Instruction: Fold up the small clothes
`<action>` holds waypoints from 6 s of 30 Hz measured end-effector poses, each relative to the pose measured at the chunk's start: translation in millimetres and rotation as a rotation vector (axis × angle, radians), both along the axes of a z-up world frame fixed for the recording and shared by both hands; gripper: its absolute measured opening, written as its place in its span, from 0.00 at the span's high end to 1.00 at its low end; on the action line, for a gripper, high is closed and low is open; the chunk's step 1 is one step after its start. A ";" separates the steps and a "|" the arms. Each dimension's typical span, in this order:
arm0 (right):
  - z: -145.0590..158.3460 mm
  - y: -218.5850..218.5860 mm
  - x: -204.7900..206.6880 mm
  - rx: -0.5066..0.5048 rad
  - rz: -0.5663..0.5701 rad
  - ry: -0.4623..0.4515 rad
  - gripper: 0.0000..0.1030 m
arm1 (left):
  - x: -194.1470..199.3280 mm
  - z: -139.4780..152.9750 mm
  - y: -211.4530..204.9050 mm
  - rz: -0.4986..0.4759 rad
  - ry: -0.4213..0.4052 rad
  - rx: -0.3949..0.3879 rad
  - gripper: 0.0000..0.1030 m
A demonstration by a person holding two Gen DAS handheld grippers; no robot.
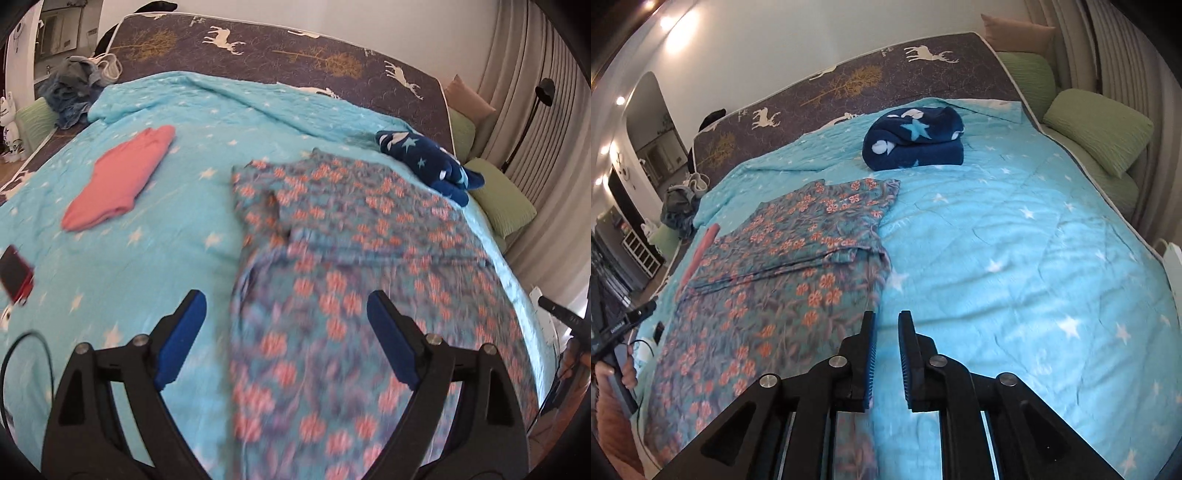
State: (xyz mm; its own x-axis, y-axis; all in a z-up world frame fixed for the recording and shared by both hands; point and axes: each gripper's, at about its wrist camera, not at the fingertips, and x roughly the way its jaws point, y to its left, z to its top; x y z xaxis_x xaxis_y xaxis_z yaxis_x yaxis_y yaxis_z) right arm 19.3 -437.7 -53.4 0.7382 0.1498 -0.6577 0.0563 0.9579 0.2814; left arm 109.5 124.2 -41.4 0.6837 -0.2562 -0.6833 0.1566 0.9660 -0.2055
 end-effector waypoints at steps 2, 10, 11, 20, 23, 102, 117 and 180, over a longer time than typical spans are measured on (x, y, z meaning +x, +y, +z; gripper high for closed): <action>0.3 0.0 -15.2 0.023 0.001 0.002 0.82 | -14.4 -3.6 3.6 0.008 0.008 0.001 0.14; -18.1 13.2 -71.5 0.082 0.075 0.065 0.63 | -77.6 -21.8 13.3 0.046 0.042 -0.025 0.14; -23.2 14.0 -79.2 0.095 0.085 0.081 0.62 | -87.6 -25.1 13.3 0.041 0.049 -0.034 0.14; -56.2 4.3 -133.1 0.212 0.097 0.133 0.61 | -146.8 -42.7 15.5 -0.059 0.142 -0.086 0.14; -62.3 4.7 -145.8 0.242 0.107 0.130 0.60 | -161.4 -47.3 19.4 -0.061 0.154 -0.098 0.14; 27.1 -19.5 288.2 0.387 0.063 -0.052 0.91 | 236.9 37.2 -1.8 -0.015 -0.014 -0.287 0.89; 3.2 -19.6 285.9 0.139 -0.011 0.020 0.55 | 257.9 -10.5 -3.0 0.033 0.108 -0.232 0.82; -53.9 24.9 114.0 0.408 0.102 0.224 0.37 | 45.7 -44.5 1.5 0.077 0.259 -0.331 0.29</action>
State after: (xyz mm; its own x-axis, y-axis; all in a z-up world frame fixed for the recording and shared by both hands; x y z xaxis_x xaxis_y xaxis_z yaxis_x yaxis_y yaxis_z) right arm 133.3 -412.9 -107.3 0.5530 0.4935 -0.6712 0.0697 0.7754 0.6276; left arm 155.2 125.7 -85.9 0.5264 -0.4455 -0.7242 -0.0111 0.8481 -0.5298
